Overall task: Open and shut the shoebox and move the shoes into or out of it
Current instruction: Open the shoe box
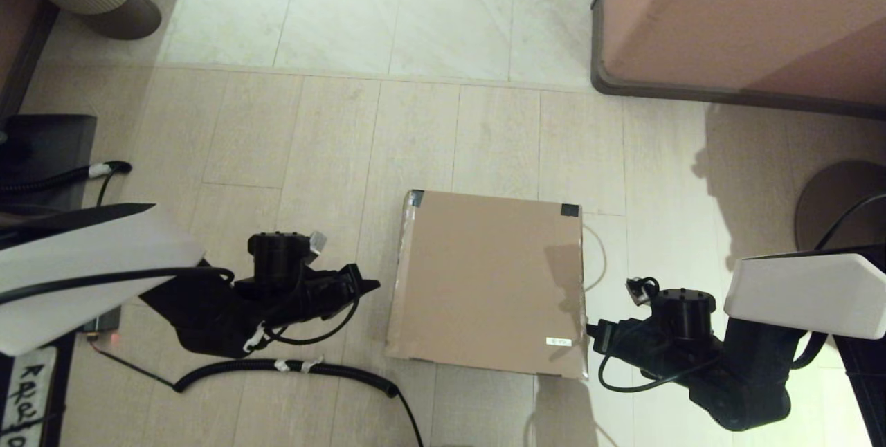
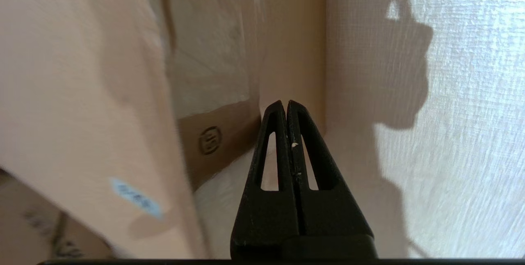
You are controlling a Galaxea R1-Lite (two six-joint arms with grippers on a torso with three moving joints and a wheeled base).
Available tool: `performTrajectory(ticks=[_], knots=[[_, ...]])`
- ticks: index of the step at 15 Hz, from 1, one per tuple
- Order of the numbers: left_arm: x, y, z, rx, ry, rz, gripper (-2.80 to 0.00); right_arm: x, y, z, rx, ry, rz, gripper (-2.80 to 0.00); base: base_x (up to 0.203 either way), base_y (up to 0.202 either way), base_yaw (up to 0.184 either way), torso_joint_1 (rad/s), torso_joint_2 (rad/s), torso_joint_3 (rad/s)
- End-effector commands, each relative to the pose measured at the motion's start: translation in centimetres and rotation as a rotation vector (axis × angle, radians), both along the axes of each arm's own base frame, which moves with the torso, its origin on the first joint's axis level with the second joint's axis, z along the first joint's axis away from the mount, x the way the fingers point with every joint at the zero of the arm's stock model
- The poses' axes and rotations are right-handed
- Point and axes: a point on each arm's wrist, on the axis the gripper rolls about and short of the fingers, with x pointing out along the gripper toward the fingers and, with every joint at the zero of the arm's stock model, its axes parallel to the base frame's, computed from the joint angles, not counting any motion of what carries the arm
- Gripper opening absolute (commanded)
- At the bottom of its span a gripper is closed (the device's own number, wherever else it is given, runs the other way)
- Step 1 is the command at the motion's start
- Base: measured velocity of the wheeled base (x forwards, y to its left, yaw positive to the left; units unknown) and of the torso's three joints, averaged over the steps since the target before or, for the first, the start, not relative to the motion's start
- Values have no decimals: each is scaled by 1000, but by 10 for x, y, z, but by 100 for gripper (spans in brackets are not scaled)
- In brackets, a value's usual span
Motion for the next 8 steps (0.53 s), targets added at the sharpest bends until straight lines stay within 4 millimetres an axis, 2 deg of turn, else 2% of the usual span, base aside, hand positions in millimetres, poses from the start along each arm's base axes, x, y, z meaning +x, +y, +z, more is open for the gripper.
performTrajectory(ticks=[1, 5, 8], knots=[[-1, -8, -3, -4, 7, -19, -280, -3, 1, 17, 45, -23, 2, -280, 0, 0, 0, 0, 0, 0], [0, -11, -6, -5, 8, -25, -280, -18, 1, 23, 149, 24, 139, -280, 0, 0, 0, 0, 0, 0], [-1, -10, 8, -13, -25, -19, -280, -21, 0, 30, 165, 1, 136, -280, 0, 0, 0, 0, 0, 0]])
